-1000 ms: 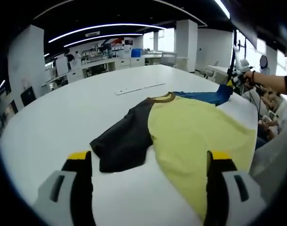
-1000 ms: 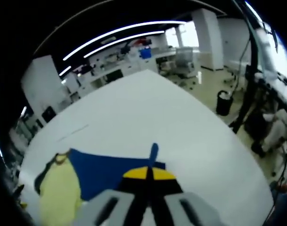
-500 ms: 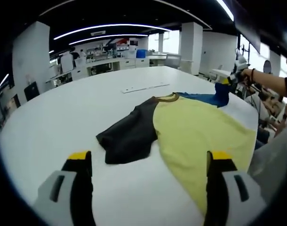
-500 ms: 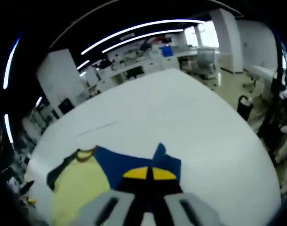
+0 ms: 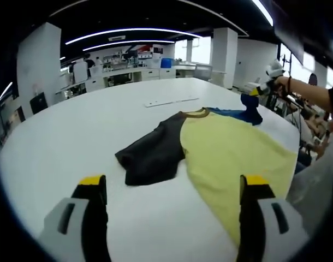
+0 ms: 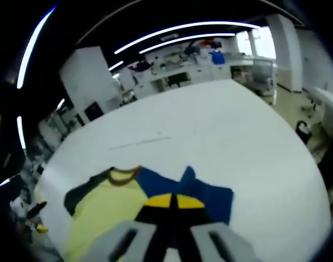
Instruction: Fold the garment on the visible template until the final outline fits inside the template.
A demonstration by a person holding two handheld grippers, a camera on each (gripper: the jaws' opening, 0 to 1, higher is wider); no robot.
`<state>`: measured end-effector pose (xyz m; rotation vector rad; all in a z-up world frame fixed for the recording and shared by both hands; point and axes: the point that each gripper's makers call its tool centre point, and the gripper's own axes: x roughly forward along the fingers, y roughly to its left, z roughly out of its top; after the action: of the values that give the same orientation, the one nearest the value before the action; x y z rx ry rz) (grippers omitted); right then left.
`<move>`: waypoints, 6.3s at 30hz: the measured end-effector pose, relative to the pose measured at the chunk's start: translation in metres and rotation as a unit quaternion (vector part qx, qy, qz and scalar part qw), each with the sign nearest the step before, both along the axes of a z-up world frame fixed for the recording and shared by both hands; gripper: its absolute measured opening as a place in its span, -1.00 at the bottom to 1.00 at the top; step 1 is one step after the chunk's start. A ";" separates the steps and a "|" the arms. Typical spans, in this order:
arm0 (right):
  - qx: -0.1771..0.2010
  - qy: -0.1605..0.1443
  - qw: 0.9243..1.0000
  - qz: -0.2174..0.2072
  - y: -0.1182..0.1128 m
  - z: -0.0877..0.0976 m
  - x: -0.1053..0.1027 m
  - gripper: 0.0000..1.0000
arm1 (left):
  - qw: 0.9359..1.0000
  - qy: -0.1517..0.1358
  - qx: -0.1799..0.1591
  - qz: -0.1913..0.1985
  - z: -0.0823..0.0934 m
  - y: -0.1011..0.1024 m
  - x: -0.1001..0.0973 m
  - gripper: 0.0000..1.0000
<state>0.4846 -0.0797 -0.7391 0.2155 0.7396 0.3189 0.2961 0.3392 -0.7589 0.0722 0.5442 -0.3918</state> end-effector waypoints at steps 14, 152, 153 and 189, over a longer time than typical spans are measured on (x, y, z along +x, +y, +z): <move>0.006 0.001 0.999 0.048 0.056 0.002 0.003 -1.00 | 1.000 -0.001 -0.002 -0.002 0.002 -0.001 -0.005 0.98; 0.055 0.025 0.975 0.212 0.299 -0.080 -0.083 -1.00 | 0.999 0.024 0.014 0.017 -0.010 0.013 -0.021 0.98; 0.057 0.026 0.974 0.218 0.301 -0.080 -0.085 -1.00 | 0.999 0.023 0.013 0.018 -0.010 0.014 -0.021 0.98; -0.007 -0.028 0.957 0.288 0.295 -0.081 -0.086 0.68 | 0.999 0.023 0.020 0.025 -0.010 0.017 -0.023 0.98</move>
<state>0.3981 0.2157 -0.8200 -0.0289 0.7379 0.8705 0.2731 0.3558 -0.7692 0.0890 0.5978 -0.3349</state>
